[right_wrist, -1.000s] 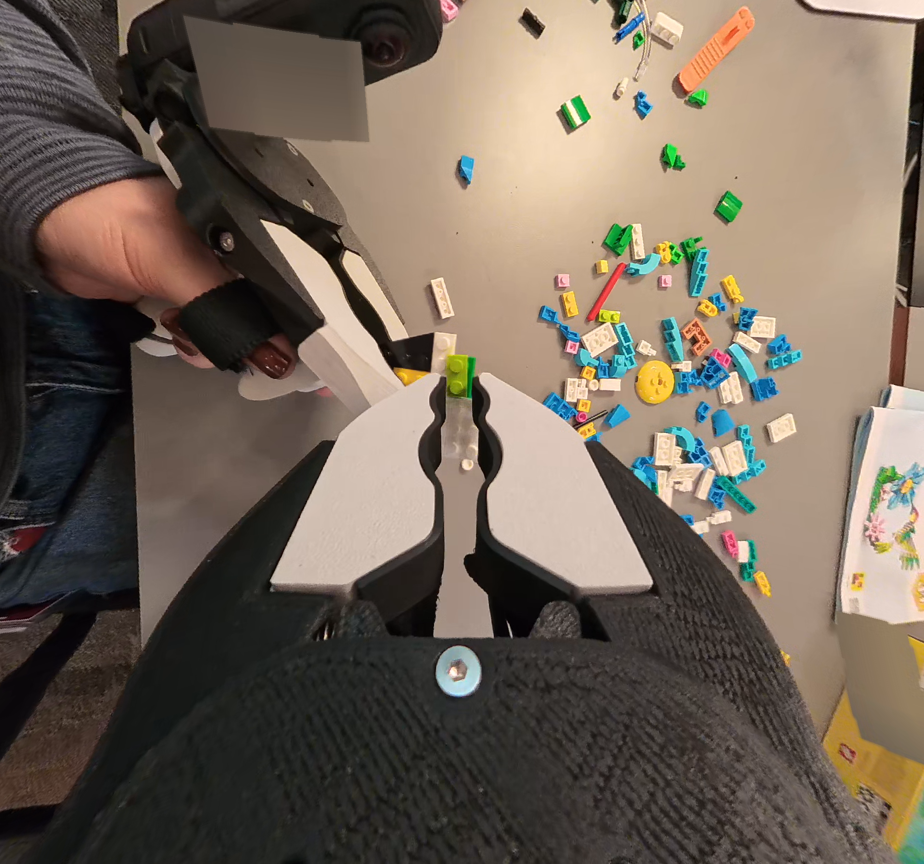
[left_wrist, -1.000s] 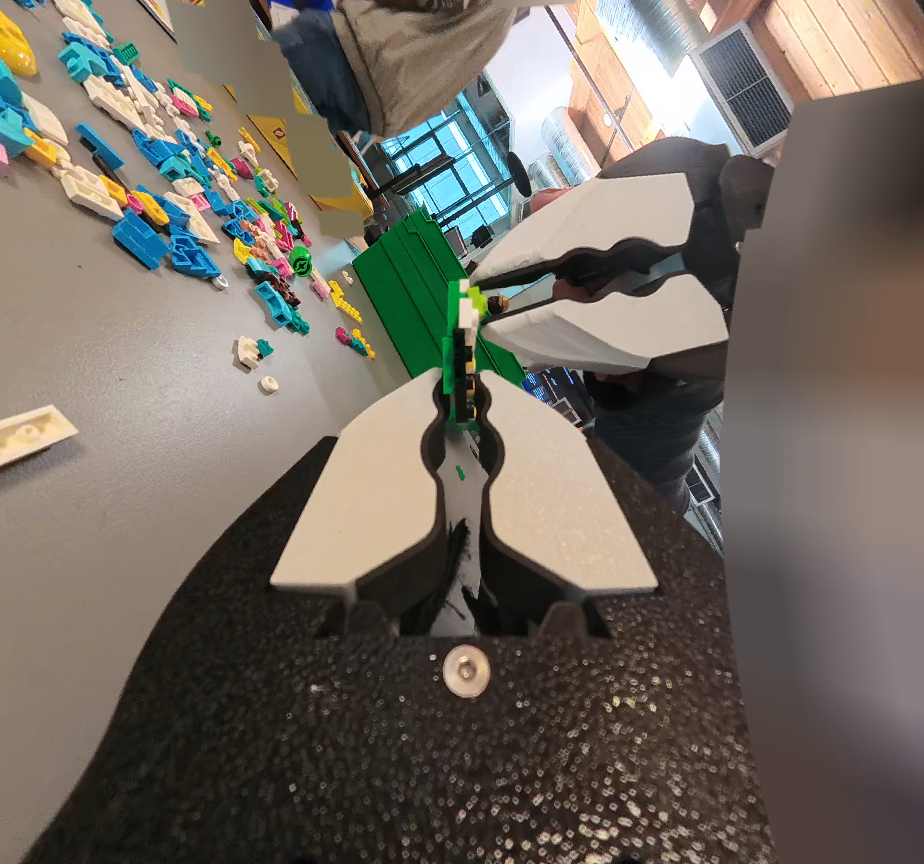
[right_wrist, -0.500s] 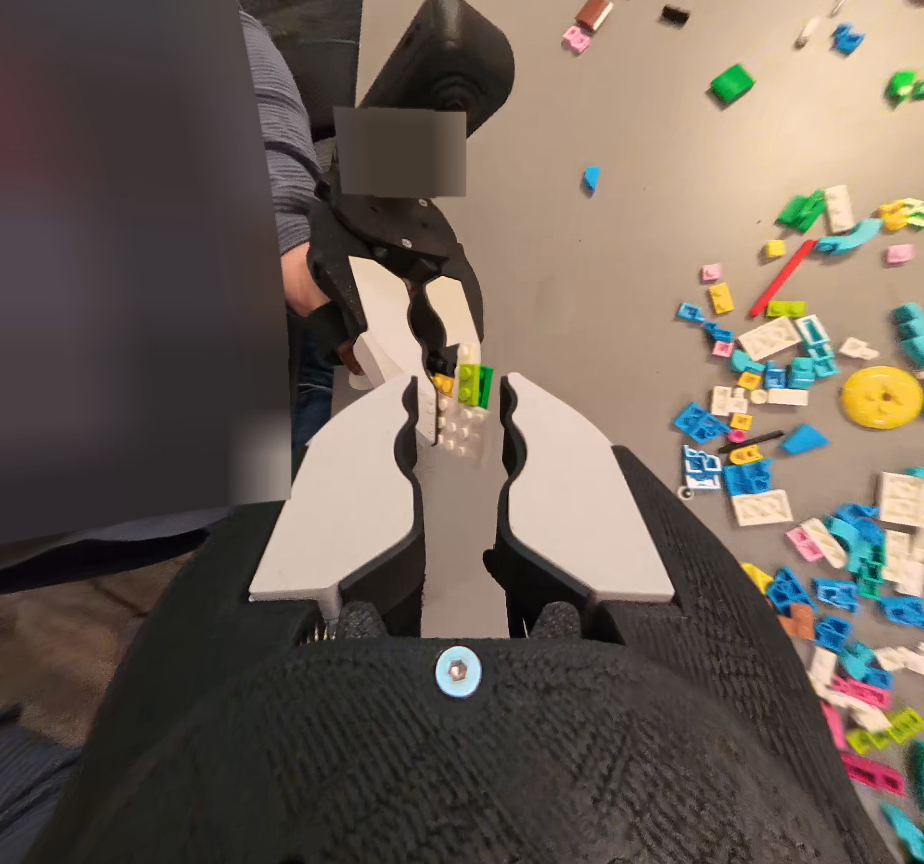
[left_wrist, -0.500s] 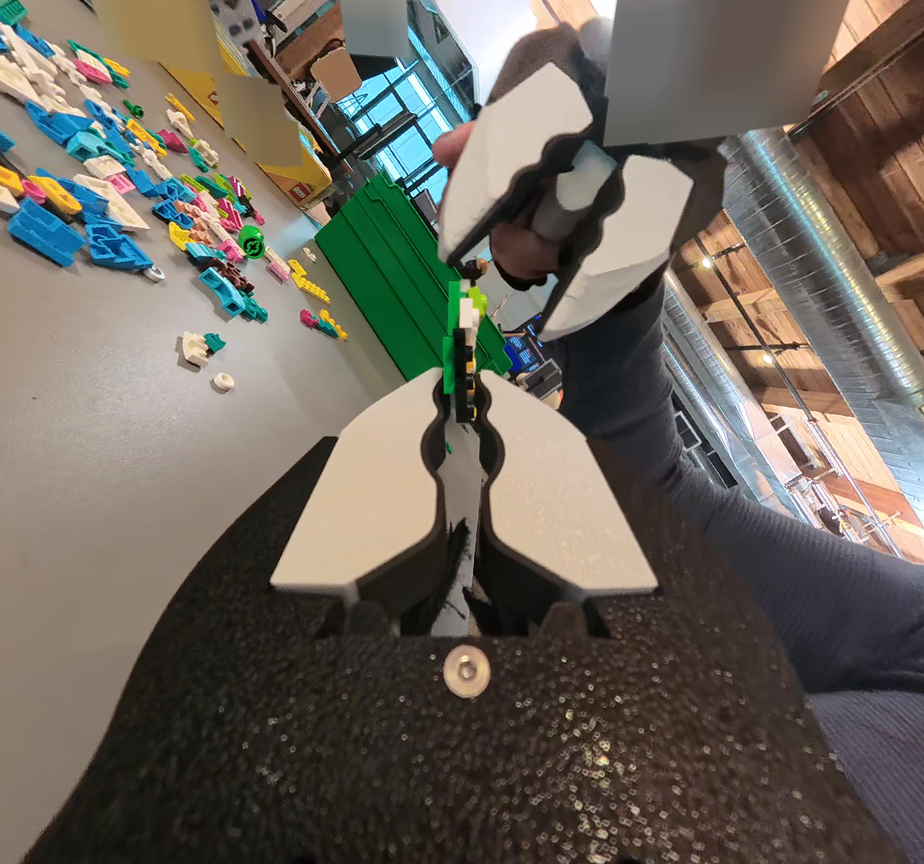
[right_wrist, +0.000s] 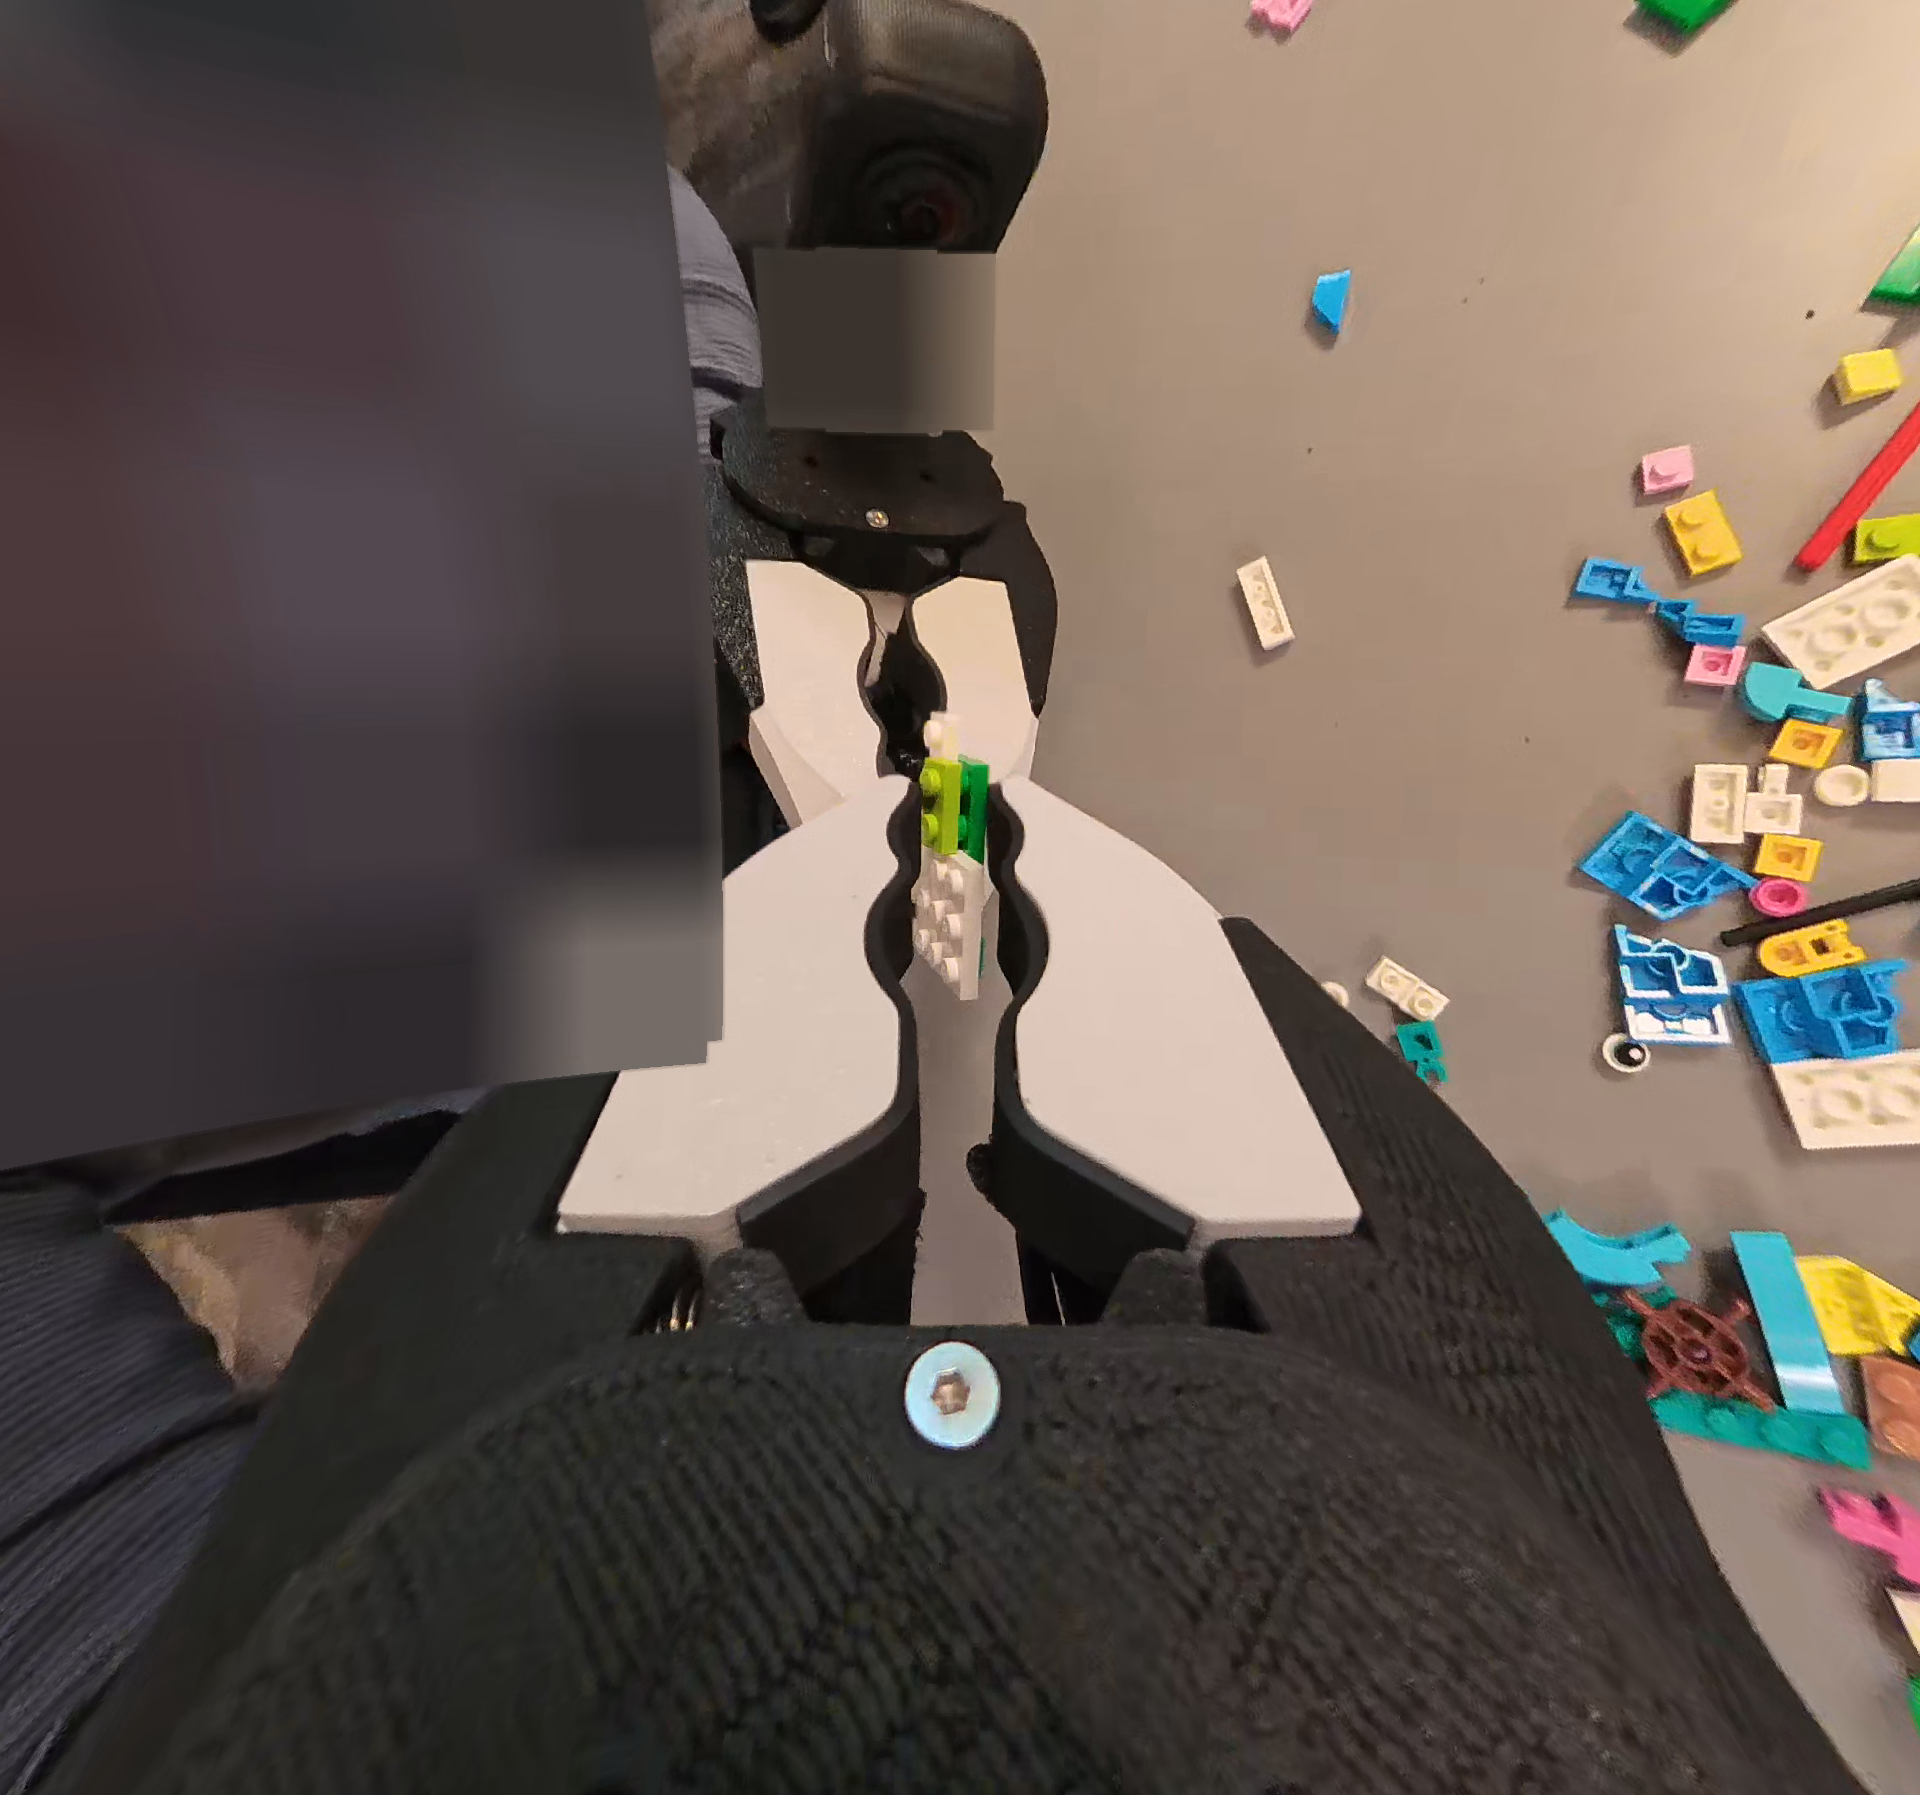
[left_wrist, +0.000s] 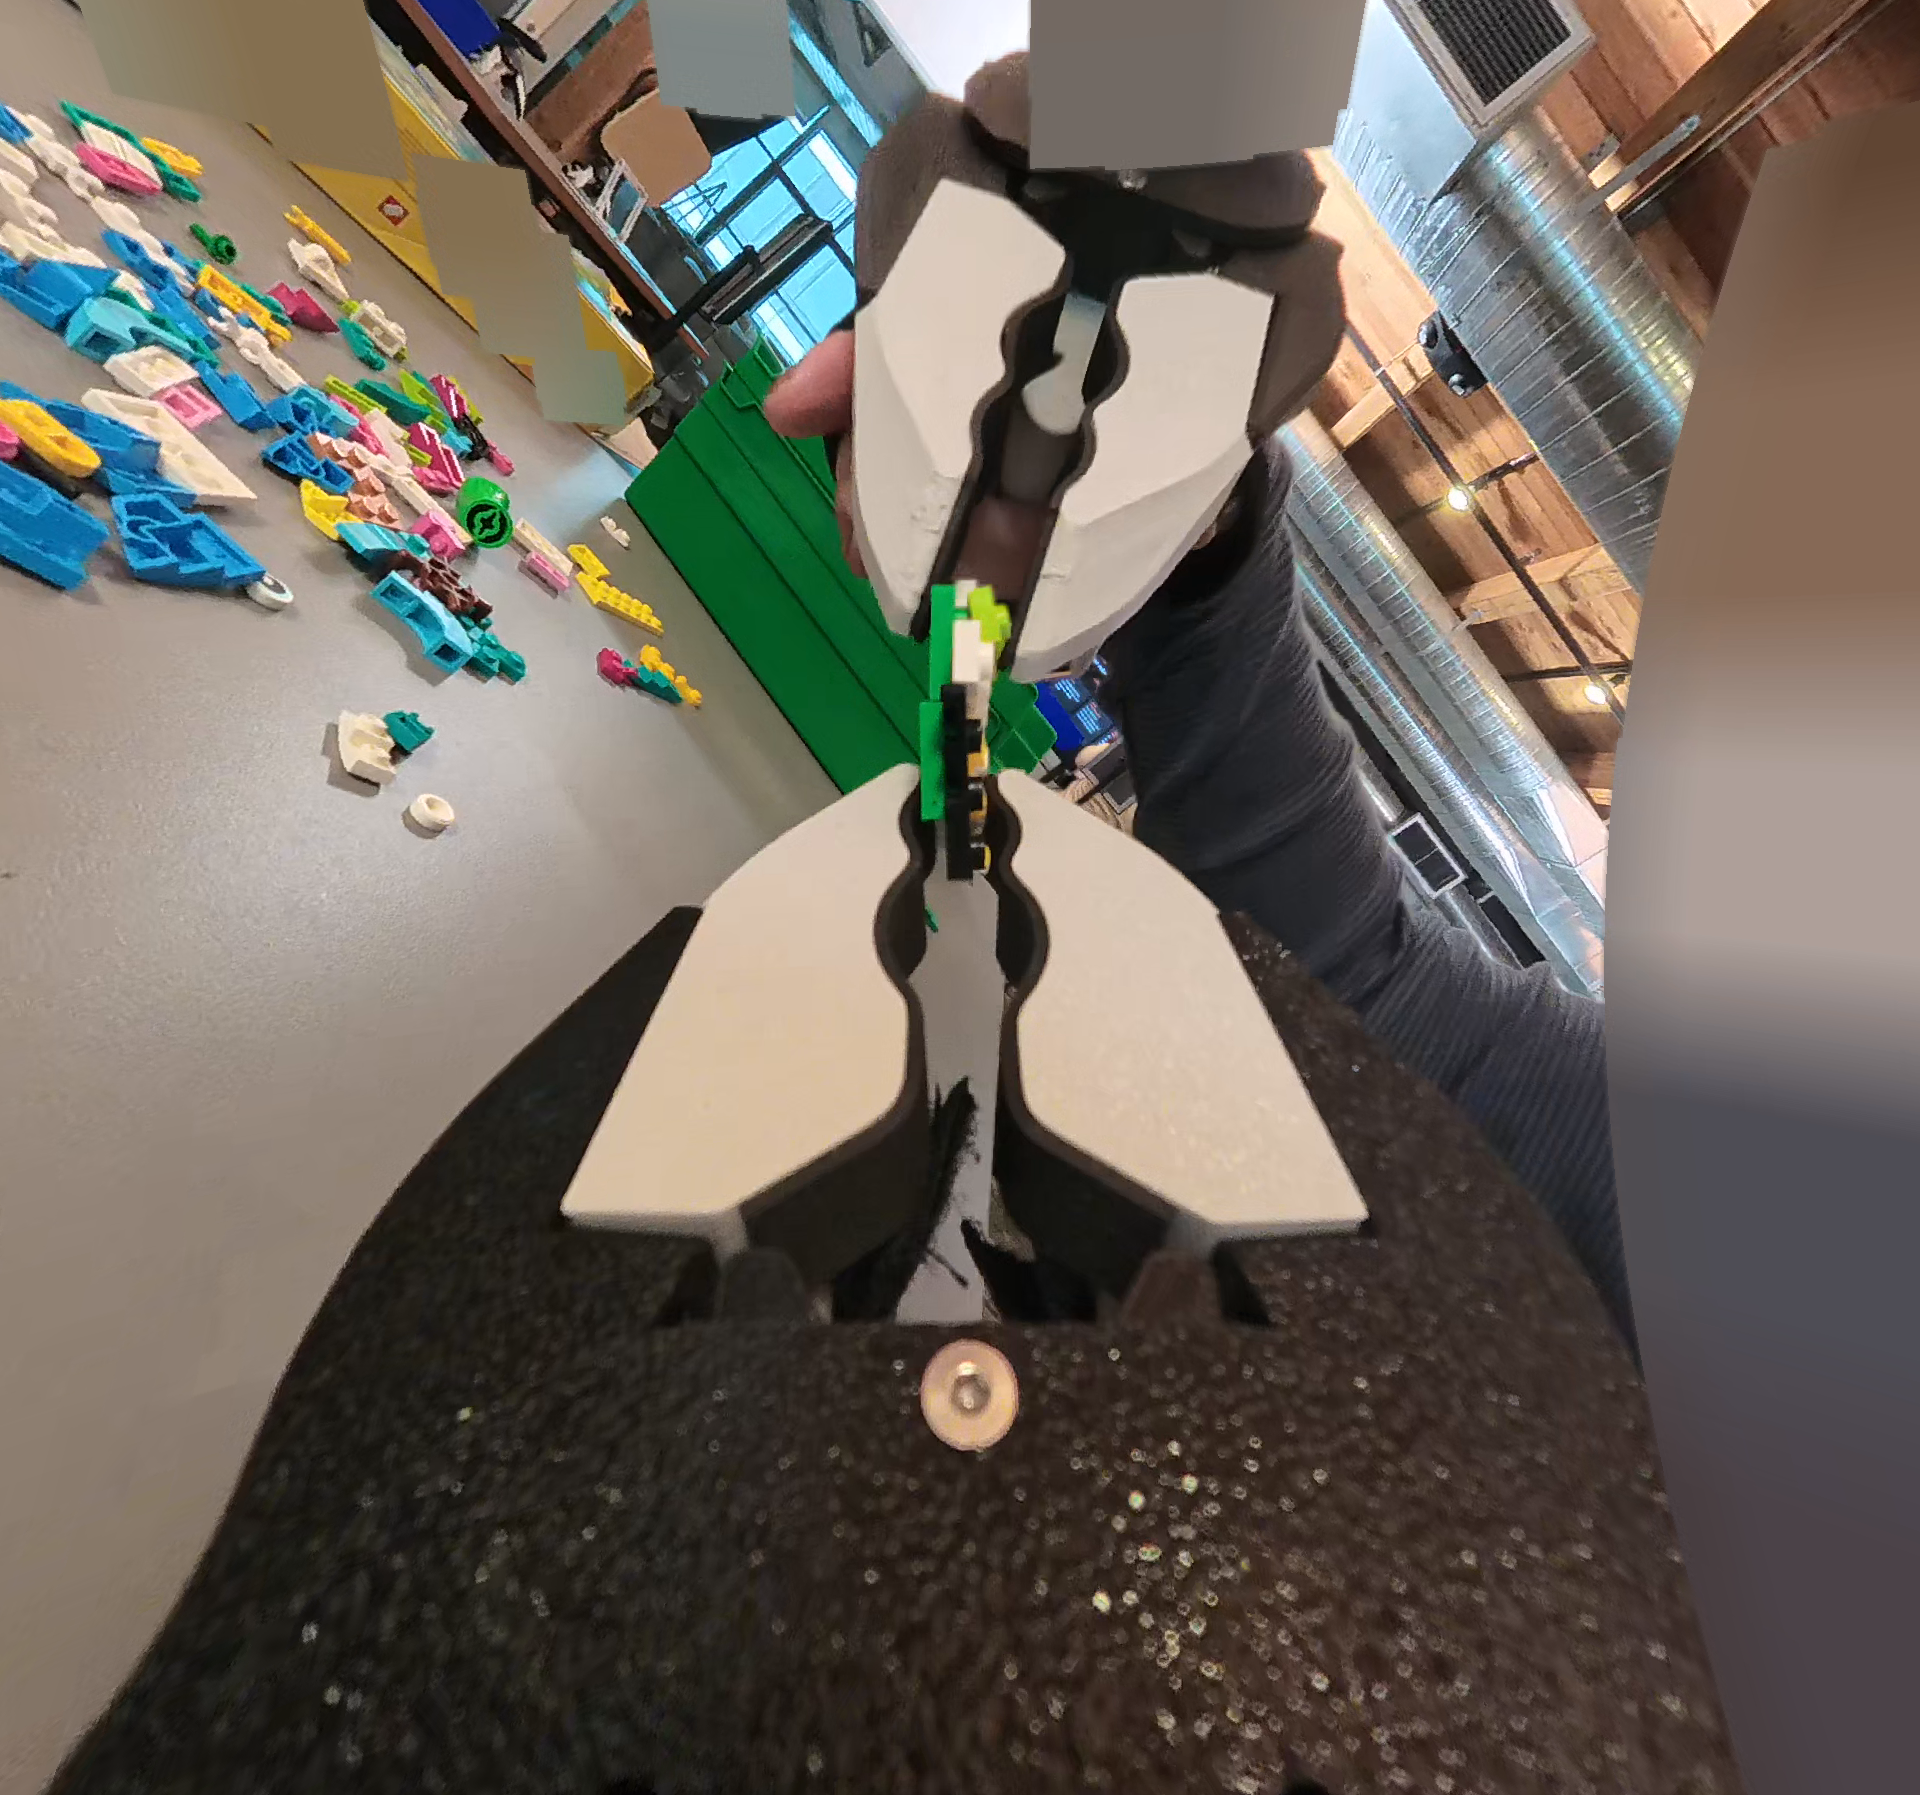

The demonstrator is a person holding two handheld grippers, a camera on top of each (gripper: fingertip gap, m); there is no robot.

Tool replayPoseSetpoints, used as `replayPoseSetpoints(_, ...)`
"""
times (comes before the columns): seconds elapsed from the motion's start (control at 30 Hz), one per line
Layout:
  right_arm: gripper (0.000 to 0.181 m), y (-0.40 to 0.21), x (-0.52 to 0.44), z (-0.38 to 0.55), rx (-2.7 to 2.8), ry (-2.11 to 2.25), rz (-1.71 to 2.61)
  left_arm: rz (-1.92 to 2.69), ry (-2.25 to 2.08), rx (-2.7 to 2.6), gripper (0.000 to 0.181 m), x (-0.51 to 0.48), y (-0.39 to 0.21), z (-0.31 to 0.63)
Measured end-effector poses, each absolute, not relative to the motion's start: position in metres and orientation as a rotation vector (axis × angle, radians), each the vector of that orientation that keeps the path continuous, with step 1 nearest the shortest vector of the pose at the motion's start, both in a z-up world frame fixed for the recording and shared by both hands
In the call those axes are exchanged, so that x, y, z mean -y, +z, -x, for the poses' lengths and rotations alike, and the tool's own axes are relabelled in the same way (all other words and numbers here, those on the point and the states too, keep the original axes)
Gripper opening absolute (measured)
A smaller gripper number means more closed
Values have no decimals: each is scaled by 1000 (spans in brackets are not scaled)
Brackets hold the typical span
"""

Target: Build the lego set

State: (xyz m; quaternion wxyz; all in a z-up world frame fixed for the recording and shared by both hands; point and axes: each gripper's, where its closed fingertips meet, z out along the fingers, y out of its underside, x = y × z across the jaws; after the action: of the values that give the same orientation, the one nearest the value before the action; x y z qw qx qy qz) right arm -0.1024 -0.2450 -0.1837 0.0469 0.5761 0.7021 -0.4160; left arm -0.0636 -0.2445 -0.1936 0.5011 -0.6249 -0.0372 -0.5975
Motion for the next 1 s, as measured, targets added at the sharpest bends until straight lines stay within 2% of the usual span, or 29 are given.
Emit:
replayPoseSetpoints(0.2, 8, -176, 247, 101, -2205, -1416, -1780, 1486, -1350, -13, 8, 246, -189, 61)
replayPoseSetpoints(0.63, 8, -161, 256, 91, -2615, -1392, -1671, 1458, -1116, -294, 8, 250, -181, 56)
replayPoseSetpoints(1.0, 12, -155, 261, 89, -2692, -1379, -1670, 1421, -988, -433, 8, 253, -178, 56)
